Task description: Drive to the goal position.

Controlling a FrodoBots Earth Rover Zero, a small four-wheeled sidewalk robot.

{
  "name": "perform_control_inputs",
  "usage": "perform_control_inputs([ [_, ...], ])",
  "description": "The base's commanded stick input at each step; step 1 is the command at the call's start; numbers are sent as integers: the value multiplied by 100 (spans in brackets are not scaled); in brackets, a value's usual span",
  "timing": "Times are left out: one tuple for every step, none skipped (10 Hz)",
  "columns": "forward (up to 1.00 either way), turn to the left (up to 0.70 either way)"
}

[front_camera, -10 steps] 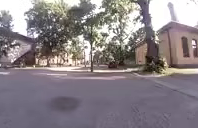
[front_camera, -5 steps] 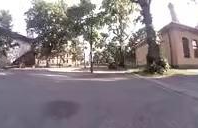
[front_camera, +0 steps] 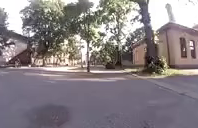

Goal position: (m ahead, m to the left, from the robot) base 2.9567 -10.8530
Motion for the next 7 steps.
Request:
perform_control_inputs([
  [44, -27],
  [44, -27],
  [44, -27],
  [44, -27],
  [44, -27],
  [44, -27],
  [44, -27],
])
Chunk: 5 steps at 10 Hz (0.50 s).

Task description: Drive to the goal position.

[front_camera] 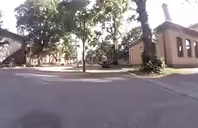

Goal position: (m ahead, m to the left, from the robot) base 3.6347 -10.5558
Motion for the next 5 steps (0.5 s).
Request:
perform_control_inputs([
  [44, -27],
  [44, -27],
  [44, -27],
  [44, -27],
  [44, -27],
])
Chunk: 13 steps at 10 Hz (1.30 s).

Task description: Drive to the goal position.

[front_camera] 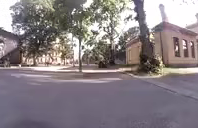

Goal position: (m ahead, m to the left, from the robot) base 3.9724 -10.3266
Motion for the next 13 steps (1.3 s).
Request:
perform_control_inputs([
  [44, -27],
  [44, -27],
  [44, -27],
  [44, -27],
  [44, -27],
  [44, -27],
  [44, -27],
  [44, -27],
  [44, -27],
  [44, -27],
  [44, -27],
  [44, -27],
  [44, -27],
])
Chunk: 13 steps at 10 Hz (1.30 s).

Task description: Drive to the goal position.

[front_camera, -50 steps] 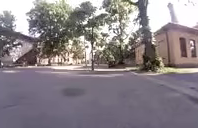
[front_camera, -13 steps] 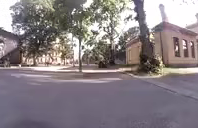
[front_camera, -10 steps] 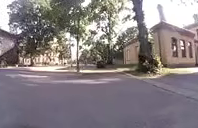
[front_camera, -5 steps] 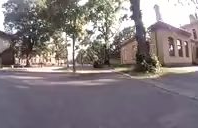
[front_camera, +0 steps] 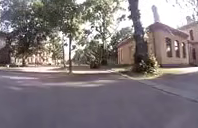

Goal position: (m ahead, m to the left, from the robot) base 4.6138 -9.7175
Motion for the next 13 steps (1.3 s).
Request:
perform_control_inputs([
  [44, -27],
  [44, -27],
  [44, -27],
  [44, -27],
  [44, -27],
  [44, -27],
  [44, -25],
  [44, -24],
  [44, -23],
  [44, 2],
  [44, 2],
  [40, 3],
  [26, 6],
])
